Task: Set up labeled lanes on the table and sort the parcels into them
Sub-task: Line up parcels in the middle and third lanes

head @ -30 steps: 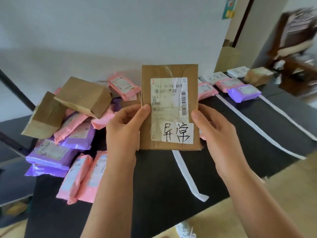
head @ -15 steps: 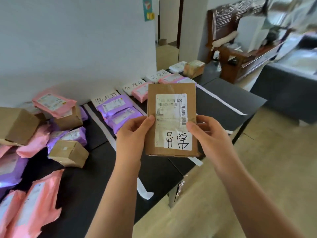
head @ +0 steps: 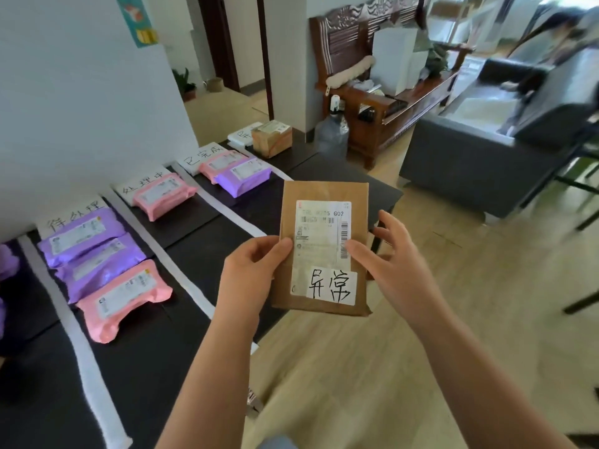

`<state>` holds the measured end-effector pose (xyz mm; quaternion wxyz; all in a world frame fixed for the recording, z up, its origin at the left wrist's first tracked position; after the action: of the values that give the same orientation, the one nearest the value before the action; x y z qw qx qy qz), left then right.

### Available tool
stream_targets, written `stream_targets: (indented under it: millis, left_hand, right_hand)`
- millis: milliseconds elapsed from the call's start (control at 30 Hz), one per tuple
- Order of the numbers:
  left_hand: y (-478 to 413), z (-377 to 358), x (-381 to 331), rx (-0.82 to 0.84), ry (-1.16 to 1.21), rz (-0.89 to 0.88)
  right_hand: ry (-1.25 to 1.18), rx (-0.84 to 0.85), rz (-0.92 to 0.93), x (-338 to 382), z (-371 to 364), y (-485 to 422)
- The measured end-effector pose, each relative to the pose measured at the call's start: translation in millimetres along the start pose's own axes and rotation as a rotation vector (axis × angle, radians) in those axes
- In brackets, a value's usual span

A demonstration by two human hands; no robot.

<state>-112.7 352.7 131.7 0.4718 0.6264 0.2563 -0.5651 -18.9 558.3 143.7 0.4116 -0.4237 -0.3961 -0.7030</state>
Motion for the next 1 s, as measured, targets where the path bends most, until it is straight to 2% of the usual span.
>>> stream_targets:
  millis: [300, 633, 833, 1000]
  left_hand:
    - [-113.0, -32.0, -26.4, 0.047, -0.186, 0.036]
    - [-268.1, -53.6, -74.1, 0.043, -0.153, 0.034]
    - [-324.8, -52.6, -80.6, -0.173, -0.059, 0.073]
    - [-372.1, -65.8, -72.2, -0.332, 0.183, 0.112]
  right_hand:
    - [0.083, 0.123, 0.043, -8.2, 46.4, -135.3]
    - [-0.212, 0.059, -0.033, 0.0, 93.1, -280.1]
    - [-0.355, 0.045, -0.056, -10.9, 115.1, -347.9]
    - [-0.390, 0.096, -0.071, -18.3, 133.4, -422.9]
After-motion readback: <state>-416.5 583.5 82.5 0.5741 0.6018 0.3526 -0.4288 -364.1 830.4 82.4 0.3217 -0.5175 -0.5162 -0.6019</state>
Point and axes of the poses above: each hand's wrist, its own y-axis away from the middle knuckle, its own z-axis out of the back of the hand, x = y × z, the point moved 9 cm from there along -y, towards the middle knuckle, and after that the axes turned 14 degrees about x, right-handed, at the moved point
